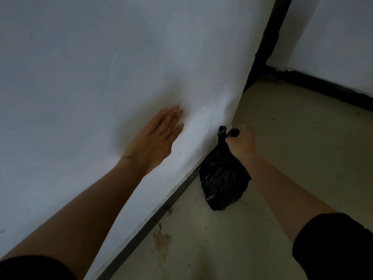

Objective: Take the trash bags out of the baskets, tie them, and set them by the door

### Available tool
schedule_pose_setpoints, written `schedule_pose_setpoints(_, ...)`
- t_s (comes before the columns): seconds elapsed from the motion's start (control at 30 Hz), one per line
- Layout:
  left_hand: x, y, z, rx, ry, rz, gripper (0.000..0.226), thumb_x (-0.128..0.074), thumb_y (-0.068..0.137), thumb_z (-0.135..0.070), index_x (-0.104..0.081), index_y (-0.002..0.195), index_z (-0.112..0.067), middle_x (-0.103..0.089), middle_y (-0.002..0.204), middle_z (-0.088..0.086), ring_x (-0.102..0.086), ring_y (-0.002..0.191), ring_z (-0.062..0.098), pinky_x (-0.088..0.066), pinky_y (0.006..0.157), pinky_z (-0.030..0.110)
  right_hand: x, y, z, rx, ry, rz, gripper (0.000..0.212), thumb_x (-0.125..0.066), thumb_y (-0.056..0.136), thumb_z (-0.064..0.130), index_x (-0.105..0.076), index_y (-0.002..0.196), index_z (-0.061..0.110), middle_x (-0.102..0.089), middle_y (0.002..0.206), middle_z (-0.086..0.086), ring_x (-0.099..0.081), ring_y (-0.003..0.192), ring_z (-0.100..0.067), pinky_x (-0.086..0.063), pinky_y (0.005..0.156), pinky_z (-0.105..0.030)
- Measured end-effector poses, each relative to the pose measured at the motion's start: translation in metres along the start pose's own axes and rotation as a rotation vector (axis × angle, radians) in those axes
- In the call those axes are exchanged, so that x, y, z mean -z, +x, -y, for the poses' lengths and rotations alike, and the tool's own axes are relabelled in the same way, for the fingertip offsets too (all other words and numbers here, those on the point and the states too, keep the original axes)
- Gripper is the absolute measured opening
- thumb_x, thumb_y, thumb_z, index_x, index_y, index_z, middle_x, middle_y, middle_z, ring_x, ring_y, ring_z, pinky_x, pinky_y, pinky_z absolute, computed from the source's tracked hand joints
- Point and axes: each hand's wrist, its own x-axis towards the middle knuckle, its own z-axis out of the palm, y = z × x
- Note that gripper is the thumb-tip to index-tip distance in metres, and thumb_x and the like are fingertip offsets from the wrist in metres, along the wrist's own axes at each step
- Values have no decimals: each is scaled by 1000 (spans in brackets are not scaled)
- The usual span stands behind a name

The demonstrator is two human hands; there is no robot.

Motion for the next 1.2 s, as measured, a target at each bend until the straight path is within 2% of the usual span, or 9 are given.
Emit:
schedule_pose_setpoints(0.13, 7, -2, -2, 9, -160, 93, 64, -38, 95, -41, -22, 149, -11, -13, 156, 19, -10, 146, 32, 3, 118, 46, 2, -23, 9, 112, -80, 42, 40, -59, 91, 21, -50, 124, 0, -55, 118, -15, -55, 106, -29, -41, 81, -28)
schedule_pose_setpoints(0.3, 68, -11, 34, 65, -571, 279, 64, -46, 93, -41, -30, 149, -14, -17, 157, 15, -13, 147, 30, -5, 119, 44, 33, -78, 57, 167, -167, 247, 35, -53, 95, 31, -51, 119, 5, -48, 111, -7, -52, 114, -27, -41, 89, -32)
schedule_pose_setpoints(0.4, 111, -23, 78, 94, -697, 403, 65, -31, 99, -42, -8, 153, -14, 1, 160, 9, 4, 148, 26, 9, 116, 40, 70, -119, 101, 252, -322, 330, 54, -46, 99, 36, -38, 142, 3, -45, 136, -10, -34, 138, -27, -33, 106, -34)
schedule_pose_setpoints(0.47, 148, -35, 122, 157, -781, 498, 63, -22, 101, -41, 4, 152, -14, 12, 158, 6, 13, 146, 22, 14, 113, 37, 101, -152, 142, 303, -403, 382, 58, -41, 101, 38, -29, 149, 6, -31, 154, -10, -23, 144, -24, -23, 115, -34)
schedule_pose_setpoints(0.57, 201, -59, 174, 238, -852, 593, 61, -20, 102, -40, 6, 152, -15, 16, 157, 5, 18, 144, 19, 14, 111, 36, 141, -195, 196, 395, -507, 452, 58, -37, 102, 40, -27, 150, 9, -26, 157, -10, -21, 145, -24, -22, 116, -35)
schedule_pose_setpoints(0.7, 276, -94, 253, 345, -887, 733, 61, -21, 102, -39, 4, 152, -15, 10, 160, 7, 12, 147, 21, 6, 116, 38, 193, -257, 269, 573, -687, 519, 58, -34, 102, 41, -27, 150, 9, -25, 157, -12, -22, 144, -27, -25, 114, -40)
schedule_pose_setpoints(0.87, 362, -150, 324, 504, -880, 815, 59, -22, 102, -39, 0, 153, -16, 7, 160, 6, 8, 148, 21, -1, 119, 39, 238, -342, 339, 750, -755, 629, 56, -33, 102, 40, -26, 149, 9, -26, 156, -12, -23, 143, -28, -27, 112, -42)
schedule_pose_setpoints(1.03, 431, -214, 347, 765, -844, 838, 58, -17, 102, -42, 0, 153, -19, 6, 161, 3, 8, 148, 20, -2, 120, 40, 249, -419, 365, 975, -788, 734, 58, -30, 103, 41, -20, 151, 10, -19, 160, -10, -16, 147, -25, -21, 117, -41)
schedule_pose_setpoints(1.2, 519, -291, 334, 1037, -777, 941, 58, -12, 102, -45, 0, 153, -21, 5, 161, 2, 8, 148, 19, 1, 119, 40, 257, -511, 371, 1197, -796, 822, 58, -25, 103, 43, -17, 153, 14, -12, 162, -7, -8, 149, -25, -12, 121, -42)
